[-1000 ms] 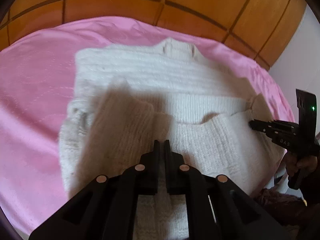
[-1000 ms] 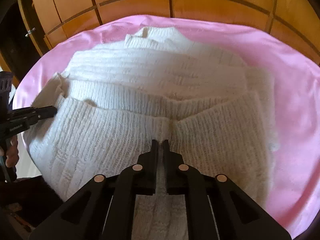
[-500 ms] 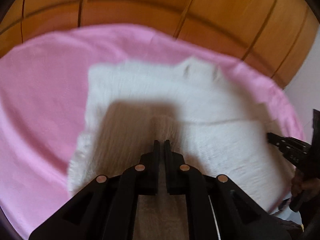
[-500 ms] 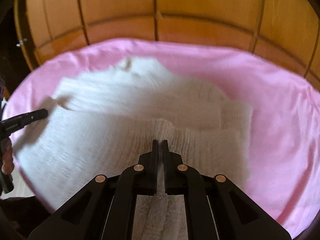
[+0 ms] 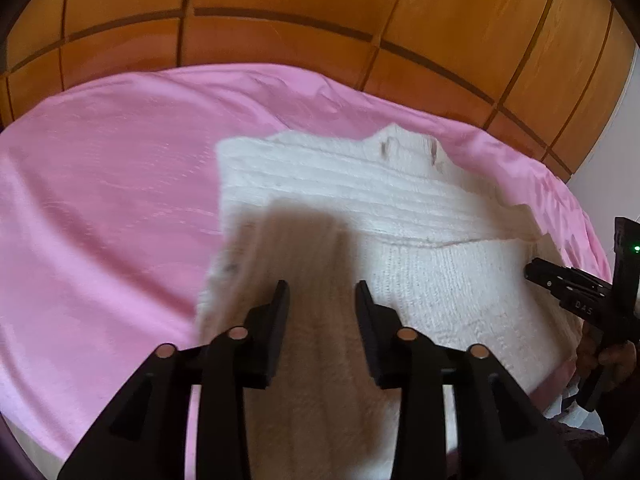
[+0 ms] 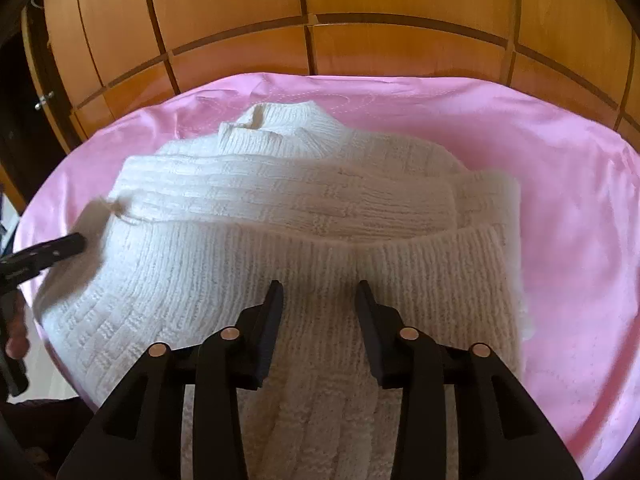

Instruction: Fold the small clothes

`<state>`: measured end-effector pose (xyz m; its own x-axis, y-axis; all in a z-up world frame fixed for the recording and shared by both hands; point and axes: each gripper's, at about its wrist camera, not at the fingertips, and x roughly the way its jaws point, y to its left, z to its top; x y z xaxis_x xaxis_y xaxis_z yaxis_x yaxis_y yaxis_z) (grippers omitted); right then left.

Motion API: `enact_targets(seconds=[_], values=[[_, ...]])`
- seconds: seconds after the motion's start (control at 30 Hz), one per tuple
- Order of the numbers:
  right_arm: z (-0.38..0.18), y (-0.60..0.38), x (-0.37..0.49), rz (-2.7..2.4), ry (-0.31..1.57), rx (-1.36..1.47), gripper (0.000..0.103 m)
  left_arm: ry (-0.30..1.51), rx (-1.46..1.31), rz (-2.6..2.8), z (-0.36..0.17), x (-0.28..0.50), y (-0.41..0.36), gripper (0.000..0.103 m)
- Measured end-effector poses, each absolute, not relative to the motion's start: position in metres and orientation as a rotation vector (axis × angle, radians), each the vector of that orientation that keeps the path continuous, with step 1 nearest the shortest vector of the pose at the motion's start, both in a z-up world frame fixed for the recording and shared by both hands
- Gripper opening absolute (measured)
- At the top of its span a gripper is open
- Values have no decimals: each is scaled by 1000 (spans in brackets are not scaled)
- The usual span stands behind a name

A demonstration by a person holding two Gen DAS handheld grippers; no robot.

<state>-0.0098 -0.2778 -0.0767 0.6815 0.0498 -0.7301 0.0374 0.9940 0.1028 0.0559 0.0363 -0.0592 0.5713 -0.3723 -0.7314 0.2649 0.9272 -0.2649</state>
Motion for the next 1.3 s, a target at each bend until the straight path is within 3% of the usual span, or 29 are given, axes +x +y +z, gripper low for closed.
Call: enact_targets(seconds=[0.03, 0.23, 0.3, 0.33, 0.4, 0.47, 0.6, 0.63, 0.7, 0.77, 1.1, 1.3], values=[[-74, -278, -11, 7, 815, 113, 37, 872, -127, -368, -56, 54, 42, 46], [-58, -284, -21, 8, 780, 87, 37, 892, -73, -382, -57, 67, 50, 54], [-53, -293, -27, -23, 768, 73, 49, 907, -54, -393, -60, 74, 48, 54], [-49, -303, -34, -46, 756, 71, 62, 915, -43, -399, -62, 79, 46, 54], [-46, -319, -42, -87, 752, 71, 65, 927, -31, -413, -66, 85, 43, 51], [-48, -332, -45, -108, 772, 76, 65, 937, -7, -420, -69, 90, 39, 37], [-63, -348, -42, -133, 822, 67, 65, 927, 7, -415, -70, 90, 37, 25], [-67, -350, -40, -129, 833, 75, 62, 922, 11, -417, -70, 89, 38, 21], [-77, -350, -34, -99, 871, 81, 44, 912, 27, -420, -69, 85, 37, 8], [-81, -346, -35, -117, 881, 60, 6, 898, 47, -419, -66, 81, 35, 7], [-12, -345, -51, -122, 718, 65, 6, 813, -66, -452, -21, 71, 54, 6], [12, -359, 8, -148, 662, 70, 6, 799, -149, -420, -3, 119, 64, 5]])
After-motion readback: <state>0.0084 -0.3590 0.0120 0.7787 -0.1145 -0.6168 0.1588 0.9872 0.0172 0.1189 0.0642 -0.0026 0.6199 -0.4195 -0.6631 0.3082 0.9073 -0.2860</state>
